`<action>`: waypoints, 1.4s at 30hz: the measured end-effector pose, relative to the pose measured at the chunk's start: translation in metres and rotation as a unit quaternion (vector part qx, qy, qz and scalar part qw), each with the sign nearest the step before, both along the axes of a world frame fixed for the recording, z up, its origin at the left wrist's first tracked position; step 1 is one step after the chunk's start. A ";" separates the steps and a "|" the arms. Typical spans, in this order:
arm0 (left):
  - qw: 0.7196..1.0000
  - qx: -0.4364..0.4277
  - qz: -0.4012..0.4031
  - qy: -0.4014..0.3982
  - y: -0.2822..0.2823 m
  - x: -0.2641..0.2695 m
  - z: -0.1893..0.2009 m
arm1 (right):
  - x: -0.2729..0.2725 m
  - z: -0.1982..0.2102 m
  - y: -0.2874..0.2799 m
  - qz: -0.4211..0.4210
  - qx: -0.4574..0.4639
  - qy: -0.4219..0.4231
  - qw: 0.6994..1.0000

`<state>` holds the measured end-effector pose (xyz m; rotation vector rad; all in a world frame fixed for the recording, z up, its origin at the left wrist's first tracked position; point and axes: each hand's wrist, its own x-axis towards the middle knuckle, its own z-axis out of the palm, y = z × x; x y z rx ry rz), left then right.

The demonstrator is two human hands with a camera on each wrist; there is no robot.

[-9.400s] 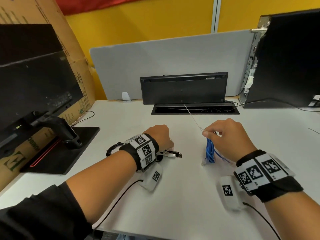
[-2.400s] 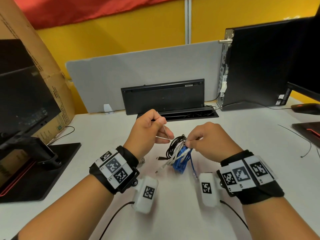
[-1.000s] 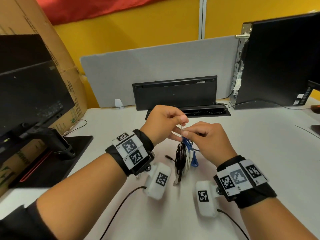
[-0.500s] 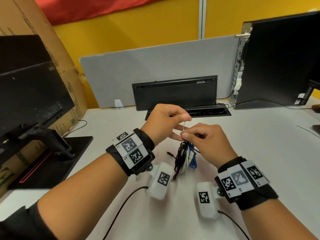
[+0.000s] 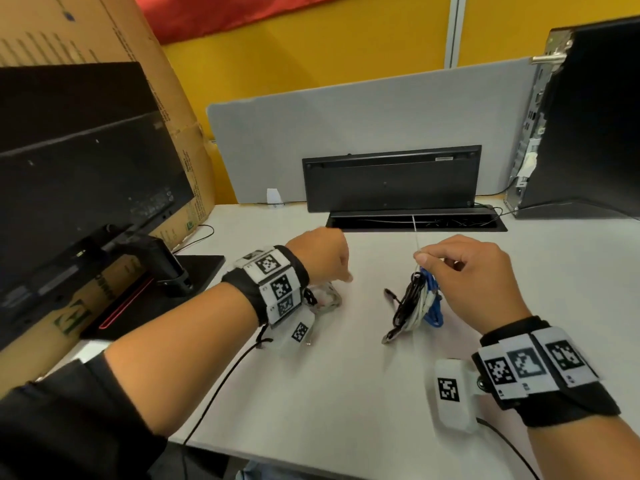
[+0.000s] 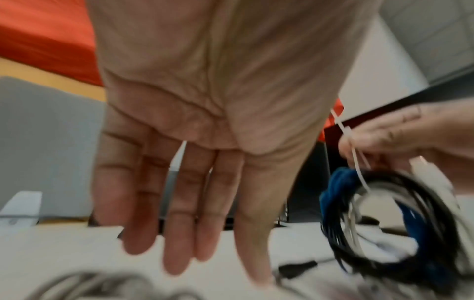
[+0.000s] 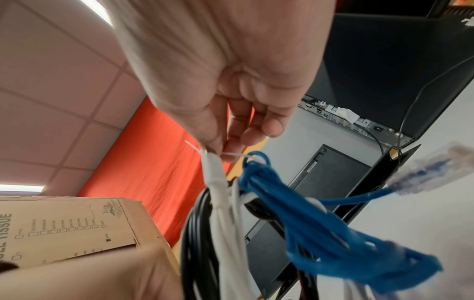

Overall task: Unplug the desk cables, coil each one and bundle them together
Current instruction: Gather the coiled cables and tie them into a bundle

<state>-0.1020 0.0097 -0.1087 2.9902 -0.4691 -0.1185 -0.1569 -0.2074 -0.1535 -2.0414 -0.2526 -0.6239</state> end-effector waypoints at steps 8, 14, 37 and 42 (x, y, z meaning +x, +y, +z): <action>0.974 0.205 0.034 0.095 -0.001 0.004 -0.035 | -0.003 0.001 -0.006 -0.021 -0.029 0.007 0.999; 0.990 0.113 0.063 0.047 0.004 0.004 -0.028 | -0.003 0.002 -0.008 -0.017 -0.042 0.018 0.999; 0.789 -0.590 -0.057 0.162 -0.031 -0.041 0.008 | -0.004 0.011 0.005 0.024 -0.176 0.058 0.982; 0.803 -0.579 -0.057 0.129 -0.032 -0.042 0.003 | -0.004 0.011 0.008 0.029 -0.175 0.055 0.983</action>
